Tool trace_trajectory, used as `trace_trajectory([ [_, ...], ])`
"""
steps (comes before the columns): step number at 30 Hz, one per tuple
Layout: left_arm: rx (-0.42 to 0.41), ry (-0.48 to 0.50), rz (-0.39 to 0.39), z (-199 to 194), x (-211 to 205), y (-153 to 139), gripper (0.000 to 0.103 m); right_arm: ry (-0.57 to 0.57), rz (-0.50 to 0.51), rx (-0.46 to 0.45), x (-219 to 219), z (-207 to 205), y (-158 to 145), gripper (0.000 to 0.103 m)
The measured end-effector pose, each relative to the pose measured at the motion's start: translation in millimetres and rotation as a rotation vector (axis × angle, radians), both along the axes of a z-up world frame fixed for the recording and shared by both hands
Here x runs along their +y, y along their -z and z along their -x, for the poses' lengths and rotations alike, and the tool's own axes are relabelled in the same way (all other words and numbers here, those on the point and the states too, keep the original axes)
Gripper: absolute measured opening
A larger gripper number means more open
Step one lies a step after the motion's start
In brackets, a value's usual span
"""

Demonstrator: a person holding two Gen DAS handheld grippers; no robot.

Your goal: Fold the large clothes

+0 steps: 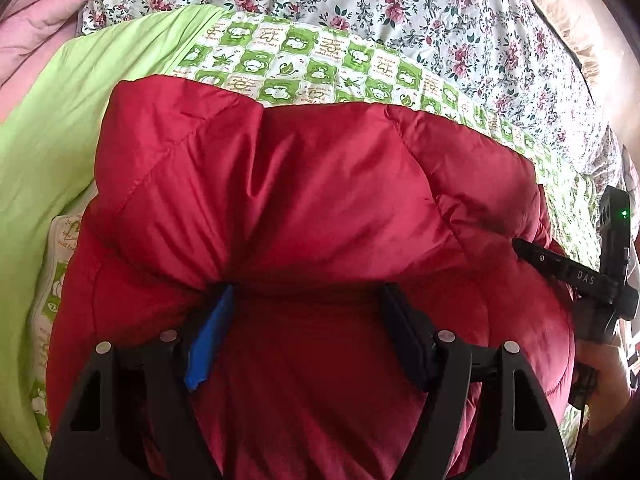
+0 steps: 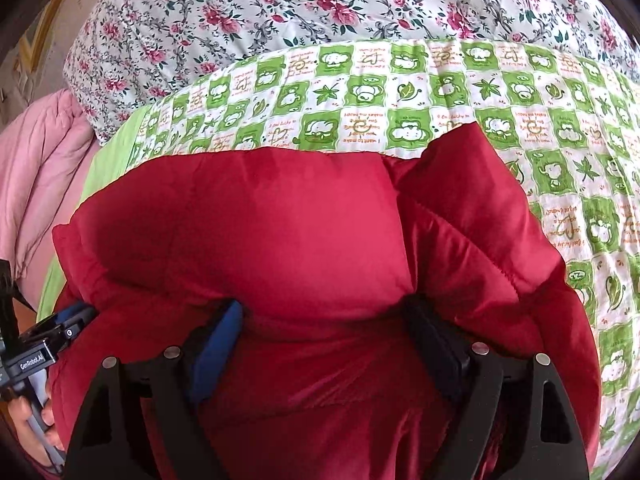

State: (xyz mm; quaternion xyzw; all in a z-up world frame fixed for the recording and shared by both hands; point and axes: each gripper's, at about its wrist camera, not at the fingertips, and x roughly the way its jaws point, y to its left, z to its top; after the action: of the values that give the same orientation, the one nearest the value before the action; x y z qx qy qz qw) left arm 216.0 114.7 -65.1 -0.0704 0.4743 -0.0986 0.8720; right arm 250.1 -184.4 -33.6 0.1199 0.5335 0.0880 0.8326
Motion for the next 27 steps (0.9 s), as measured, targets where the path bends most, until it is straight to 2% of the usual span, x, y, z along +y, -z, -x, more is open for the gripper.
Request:
trace_trajectory([
  [3, 0.012, 0.007, -0.002, 1, 3, -1, 0.074, 0.051, -0.004, 0.013, -7, 1, -8, 0.085],
  [6, 0.015, 0.014, -0.002, 8, 3, -9, 0.073, 0.100, 0.018, -0.022, -15, 15, -27, 0.082],
  [8, -0.003, 0.014, 0.007, 21, 5, -21, 0.073, 0.107, -0.003, -0.052, -20, 30, -40, 0.082],
  [18, -0.087, 0.061, 0.078, 120, -2, -63, 0.073, -0.038, -0.002, -0.140, -3, 107, -89, 0.084],
  [22, -0.089, 0.077, 0.079, 148, -7, -65, 0.073, -0.097, 0.078, -0.126, 4, 138, -82, 0.083],
  [27, -0.062, 0.094, 0.061, 162, -12, -53, 0.073, -0.080, 0.126, -0.089, -15, 160, -59, 0.082],
])
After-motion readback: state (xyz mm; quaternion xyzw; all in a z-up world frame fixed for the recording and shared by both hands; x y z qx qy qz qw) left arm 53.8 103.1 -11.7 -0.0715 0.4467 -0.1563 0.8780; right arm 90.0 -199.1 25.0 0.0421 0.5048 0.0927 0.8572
